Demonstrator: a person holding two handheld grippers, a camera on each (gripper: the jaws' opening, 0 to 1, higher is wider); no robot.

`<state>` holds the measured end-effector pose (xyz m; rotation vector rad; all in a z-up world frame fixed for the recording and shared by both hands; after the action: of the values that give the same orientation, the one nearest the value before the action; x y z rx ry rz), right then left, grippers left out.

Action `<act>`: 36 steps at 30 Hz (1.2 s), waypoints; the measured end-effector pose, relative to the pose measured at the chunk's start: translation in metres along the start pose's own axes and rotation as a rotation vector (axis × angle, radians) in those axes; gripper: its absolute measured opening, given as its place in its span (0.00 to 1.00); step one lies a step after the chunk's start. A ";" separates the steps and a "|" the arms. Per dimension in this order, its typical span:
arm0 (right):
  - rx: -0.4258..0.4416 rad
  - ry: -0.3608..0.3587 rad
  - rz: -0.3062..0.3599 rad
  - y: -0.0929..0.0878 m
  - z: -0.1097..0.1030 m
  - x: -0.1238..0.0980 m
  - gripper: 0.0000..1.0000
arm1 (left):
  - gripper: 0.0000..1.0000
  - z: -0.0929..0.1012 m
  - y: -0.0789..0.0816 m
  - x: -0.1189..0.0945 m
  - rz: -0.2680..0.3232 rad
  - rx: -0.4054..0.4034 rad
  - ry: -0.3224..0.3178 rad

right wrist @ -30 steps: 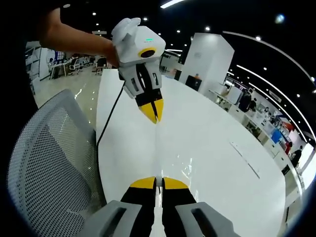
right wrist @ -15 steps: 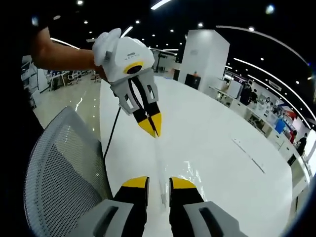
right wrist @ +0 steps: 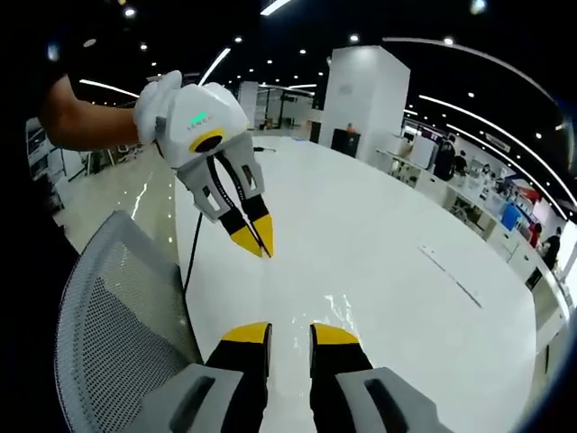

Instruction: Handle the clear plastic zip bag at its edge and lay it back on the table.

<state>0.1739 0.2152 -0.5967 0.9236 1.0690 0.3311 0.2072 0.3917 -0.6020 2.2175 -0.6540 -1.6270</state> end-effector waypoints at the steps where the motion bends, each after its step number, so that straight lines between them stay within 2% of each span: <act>1: 0.006 0.004 0.000 -0.001 -0.001 0.000 0.13 | 0.00 0.000 0.001 0.000 0.003 -0.006 0.000; 20: 0.054 0.064 -0.030 -0.011 -0.016 0.017 0.08 | 0.00 -0.001 0.019 -0.006 0.099 -0.105 0.020; 24: 0.055 0.064 -0.030 -0.013 -0.019 0.019 0.00 | 0.00 0.000 0.019 -0.006 0.108 -0.105 0.012; 27: 0.093 0.075 -0.027 -0.013 -0.021 0.020 0.00 | 0.00 0.002 0.017 -0.006 0.104 -0.118 -0.006; 31: 0.089 0.073 -0.032 -0.014 -0.022 0.021 0.00 | 0.00 0.005 0.013 -0.007 0.097 -0.137 -0.038; 34: 0.090 0.074 -0.032 -0.015 -0.022 0.021 0.00 | 0.01 0.004 0.014 -0.013 0.123 -0.147 -0.042; 36: 0.085 0.070 -0.033 -0.015 -0.022 0.022 0.00 | 0.03 0.006 0.013 -0.014 0.120 -0.136 -0.056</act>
<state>0.1620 0.2308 -0.6252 0.9748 1.1691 0.2945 0.1961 0.3883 -0.5859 2.0048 -0.6567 -1.6276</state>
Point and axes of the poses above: the point that each gripper's makers call its tool centre point, and the gripper's own axes: x roughly forward along the fingers, z roughly to its right, y roughly out of its top, the point moved 8 cm from there along -x, roughly backward along the fingers, and after that the axes turned 6 degrees about -y, right-handed, at the moved point
